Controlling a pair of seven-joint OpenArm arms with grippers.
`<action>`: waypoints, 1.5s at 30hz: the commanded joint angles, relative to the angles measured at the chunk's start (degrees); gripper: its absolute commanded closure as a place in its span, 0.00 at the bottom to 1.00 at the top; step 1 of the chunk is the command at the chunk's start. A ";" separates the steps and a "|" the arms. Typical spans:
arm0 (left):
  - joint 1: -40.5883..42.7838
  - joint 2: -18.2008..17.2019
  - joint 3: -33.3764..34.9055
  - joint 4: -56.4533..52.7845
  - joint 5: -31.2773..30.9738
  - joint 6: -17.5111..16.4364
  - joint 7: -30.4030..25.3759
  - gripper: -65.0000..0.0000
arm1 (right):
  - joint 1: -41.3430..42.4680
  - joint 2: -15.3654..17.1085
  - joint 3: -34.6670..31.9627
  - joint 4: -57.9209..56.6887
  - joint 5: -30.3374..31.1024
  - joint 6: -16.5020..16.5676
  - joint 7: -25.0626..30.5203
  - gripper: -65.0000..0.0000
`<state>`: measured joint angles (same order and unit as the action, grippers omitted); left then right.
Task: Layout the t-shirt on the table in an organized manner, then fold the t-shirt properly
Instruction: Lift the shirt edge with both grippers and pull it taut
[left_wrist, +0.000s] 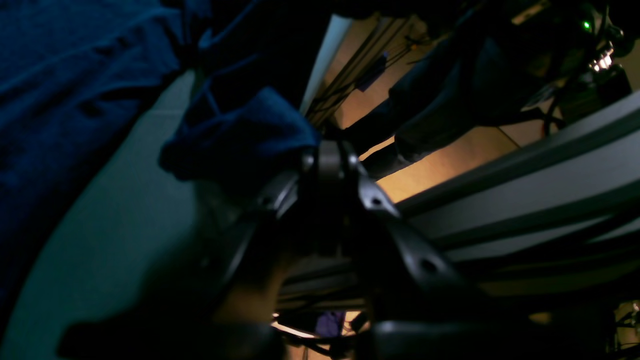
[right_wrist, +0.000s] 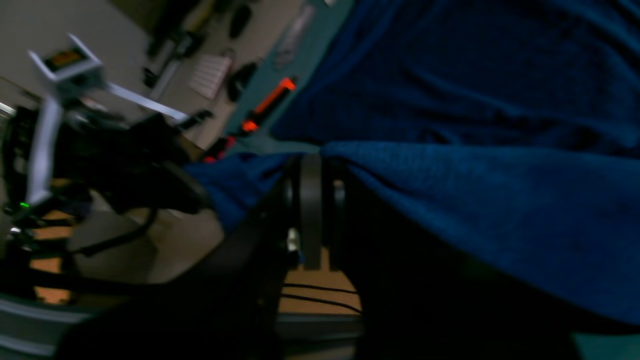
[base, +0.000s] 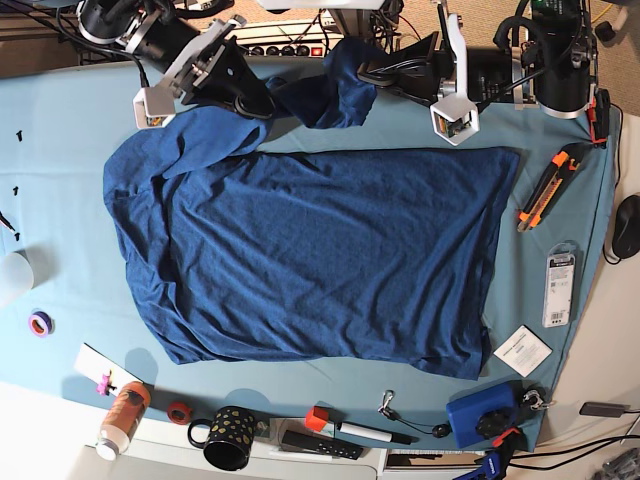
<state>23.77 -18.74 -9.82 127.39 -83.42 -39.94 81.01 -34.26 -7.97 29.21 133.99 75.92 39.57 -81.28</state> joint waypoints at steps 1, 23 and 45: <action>-0.15 -0.31 -0.11 0.92 -1.58 -0.06 -1.01 1.00 | 1.22 0.04 0.13 1.01 0.35 0.43 1.28 1.00; -6.73 -0.31 -0.13 0.92 10.25 -0.06 -3.13 1.00 | 7.43 0.04 0.13 1.01 -7.63 0.43 1.28 1.00; -9.18 -0.33 -0.13 0.87 16.44 -0.06 -5.29 1.00 | 5.62 0.04 0.13 1.01 -5.51 0.43 1.28 0.57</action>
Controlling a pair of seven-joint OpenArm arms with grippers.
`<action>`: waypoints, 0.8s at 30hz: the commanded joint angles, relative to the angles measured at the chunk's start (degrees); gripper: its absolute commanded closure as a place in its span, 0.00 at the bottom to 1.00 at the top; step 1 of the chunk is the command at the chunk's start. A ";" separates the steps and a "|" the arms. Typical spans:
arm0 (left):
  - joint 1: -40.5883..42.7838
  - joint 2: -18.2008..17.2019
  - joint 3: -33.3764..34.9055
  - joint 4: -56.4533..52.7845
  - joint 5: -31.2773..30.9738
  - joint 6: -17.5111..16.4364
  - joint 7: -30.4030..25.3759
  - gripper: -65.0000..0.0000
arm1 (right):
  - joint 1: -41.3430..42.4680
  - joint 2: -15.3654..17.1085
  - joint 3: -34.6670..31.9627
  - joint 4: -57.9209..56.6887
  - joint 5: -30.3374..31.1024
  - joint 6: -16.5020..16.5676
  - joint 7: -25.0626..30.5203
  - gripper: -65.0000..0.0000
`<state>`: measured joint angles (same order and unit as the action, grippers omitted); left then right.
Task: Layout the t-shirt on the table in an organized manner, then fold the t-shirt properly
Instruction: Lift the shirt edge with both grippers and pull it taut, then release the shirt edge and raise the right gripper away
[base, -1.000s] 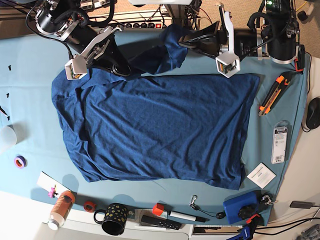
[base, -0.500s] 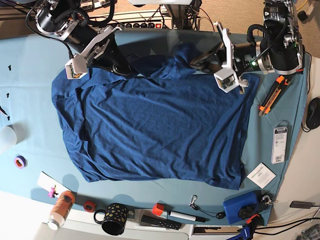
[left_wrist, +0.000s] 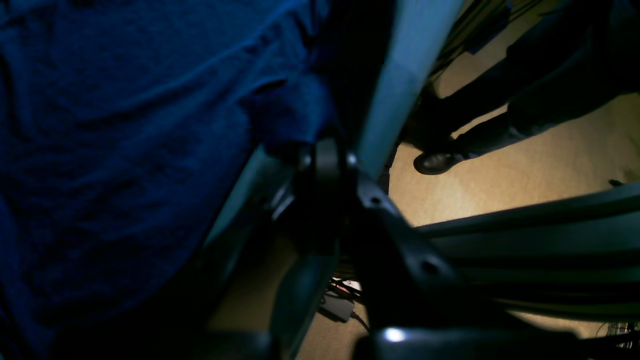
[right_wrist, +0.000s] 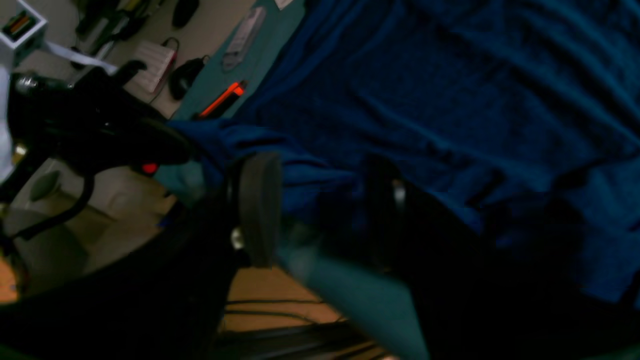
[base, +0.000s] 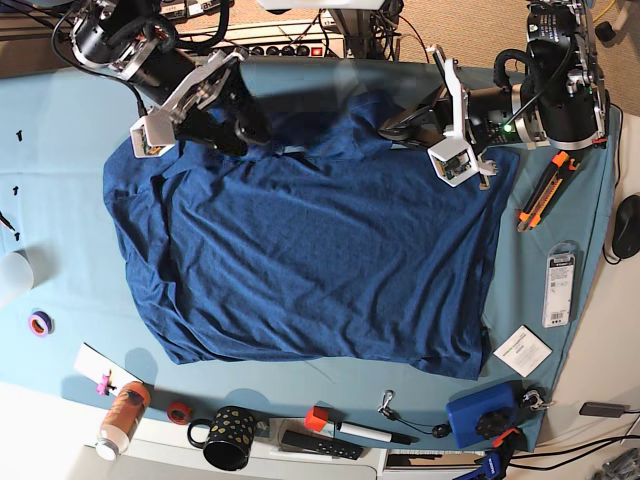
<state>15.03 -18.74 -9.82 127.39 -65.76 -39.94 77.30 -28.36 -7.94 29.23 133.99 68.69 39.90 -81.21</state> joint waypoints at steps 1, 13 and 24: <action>-0.44 -0.33 -0.13 0.87 -1.22 -0.06 -1.57 1.00 | -1.14 0.00 0.11 1.01 3.52 0.10 1.21 0.57; -0.44 -0.33 -0.11 0.87 -1.25 -0.06 -1.57 1.00 | -6.91 -0.02 0.13 1.01 -11.85 -4.55 4.09 0.57; -0.44 -0.31 -0.11 0.87 -1.25 -0.06 -1.97 1.00 | -2.03 -0.02 11.91 1.01 -25.11 -12.41 12.96 0.58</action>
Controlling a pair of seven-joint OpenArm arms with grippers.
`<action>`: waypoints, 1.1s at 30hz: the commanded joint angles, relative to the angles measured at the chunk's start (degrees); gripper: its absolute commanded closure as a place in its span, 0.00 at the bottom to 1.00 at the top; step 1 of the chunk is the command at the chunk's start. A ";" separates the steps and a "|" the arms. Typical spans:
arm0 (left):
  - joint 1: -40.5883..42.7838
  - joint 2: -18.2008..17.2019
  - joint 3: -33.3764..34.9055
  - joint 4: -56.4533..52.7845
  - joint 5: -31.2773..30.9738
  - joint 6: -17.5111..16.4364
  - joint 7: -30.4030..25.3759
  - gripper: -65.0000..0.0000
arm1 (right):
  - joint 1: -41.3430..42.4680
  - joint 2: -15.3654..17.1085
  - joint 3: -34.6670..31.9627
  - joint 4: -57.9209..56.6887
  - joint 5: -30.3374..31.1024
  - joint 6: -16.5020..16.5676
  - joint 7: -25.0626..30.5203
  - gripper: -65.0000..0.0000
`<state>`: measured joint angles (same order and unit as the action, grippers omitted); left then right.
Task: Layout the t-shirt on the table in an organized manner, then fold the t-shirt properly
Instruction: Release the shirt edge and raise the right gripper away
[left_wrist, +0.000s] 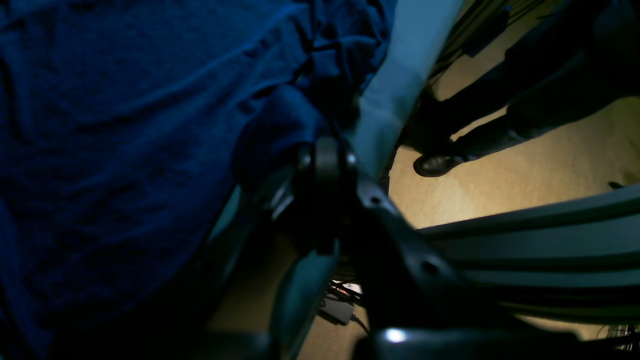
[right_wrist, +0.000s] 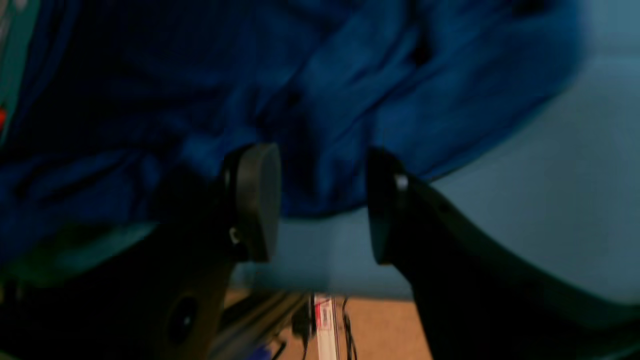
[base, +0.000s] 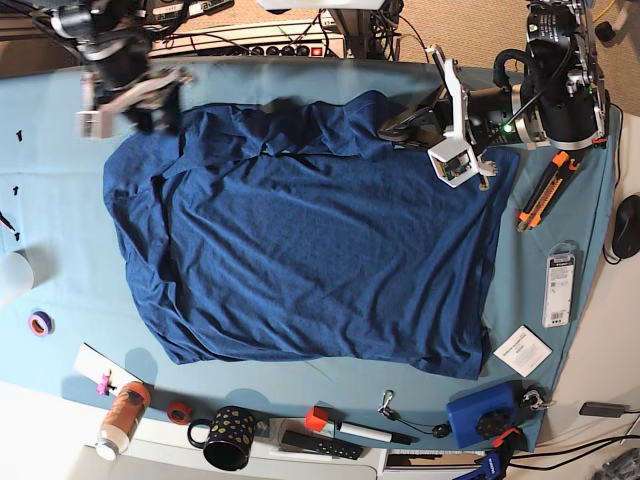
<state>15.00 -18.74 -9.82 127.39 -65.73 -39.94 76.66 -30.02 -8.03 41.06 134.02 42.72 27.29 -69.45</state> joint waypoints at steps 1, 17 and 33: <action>-0.42 -0.31 -0.11 0.87 -1.27 -0.06 -1.33 1.00 | 0.46 0.07 2.10 0.98 1.09 -0.13 1.36 0.58; -0.39 -0.33 -0.11 0.70 -1.25 -0.06 -1.29 1.00 | 13.35 0.09 13.38 -26.93 11.65 1.31 -0.59 0.58; -0.44 -0.31 -0.11 -1.22 -1.11 -0.06 -1.36 1.00 | 13.20 0.11 16.26 -26.93 6.67 -1.36 0.74 0.58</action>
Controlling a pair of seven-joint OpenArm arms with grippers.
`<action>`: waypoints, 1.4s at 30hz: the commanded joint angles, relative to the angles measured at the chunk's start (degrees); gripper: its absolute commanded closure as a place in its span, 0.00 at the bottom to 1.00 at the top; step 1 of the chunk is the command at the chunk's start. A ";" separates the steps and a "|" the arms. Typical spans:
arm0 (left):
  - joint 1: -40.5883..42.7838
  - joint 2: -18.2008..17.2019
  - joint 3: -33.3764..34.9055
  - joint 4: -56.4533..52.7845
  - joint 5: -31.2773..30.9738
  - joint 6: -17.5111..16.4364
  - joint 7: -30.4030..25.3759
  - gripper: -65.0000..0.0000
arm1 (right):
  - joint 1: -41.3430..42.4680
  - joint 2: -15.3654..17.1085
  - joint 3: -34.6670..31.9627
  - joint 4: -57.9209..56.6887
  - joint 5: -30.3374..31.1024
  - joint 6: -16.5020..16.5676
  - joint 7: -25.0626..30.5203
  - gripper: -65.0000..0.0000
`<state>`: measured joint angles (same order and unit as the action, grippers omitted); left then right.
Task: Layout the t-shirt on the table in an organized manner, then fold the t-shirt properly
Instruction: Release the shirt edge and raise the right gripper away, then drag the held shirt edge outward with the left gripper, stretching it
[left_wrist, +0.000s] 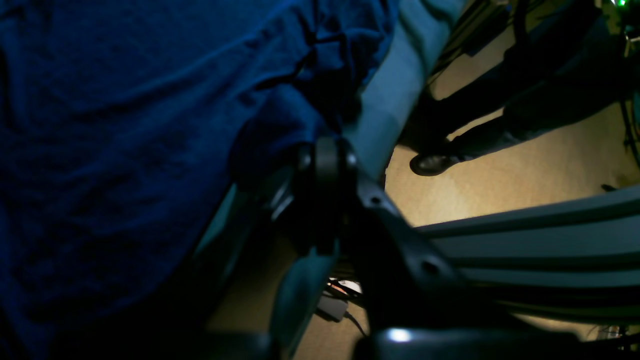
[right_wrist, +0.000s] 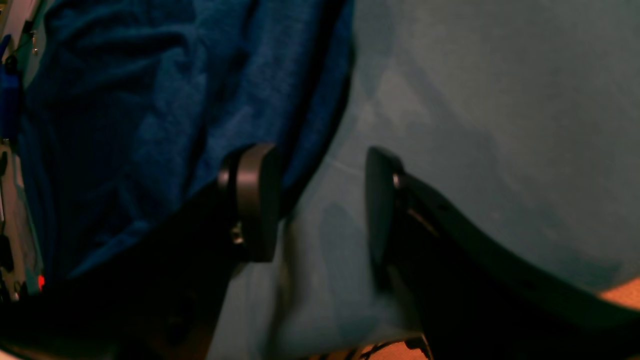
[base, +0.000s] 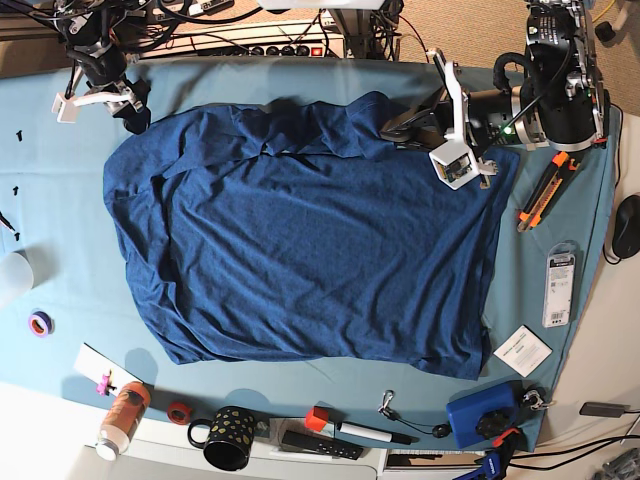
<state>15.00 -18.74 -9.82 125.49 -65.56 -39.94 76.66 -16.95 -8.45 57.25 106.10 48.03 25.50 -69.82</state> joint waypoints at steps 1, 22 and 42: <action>-0.44 -0.31 -0.11 0.66 -1.36 -0.06 -1.36 1.00 | 0.35 0.50 0.07 0.98 1.16 0.44 1.25 0.58; -0.59 -0.33 -0.11 0.66 -4.07 -0.06 -1.33 1.00 | 2.54 0.52 -10.14 0.98 -7.91 -0.85 4.94 0.60; -1.57 -0.31 -0.13 0.66 -4.07 -0.06 -1.75 1.00 | 2.97 0.55 -10.40 1.14 -0.46 3.41 2.10 1.00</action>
<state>14.02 -18.74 -9.82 125.49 -68.16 -39.94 76.42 -14.41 -8.43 46.81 106.13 46.39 28.36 -68.58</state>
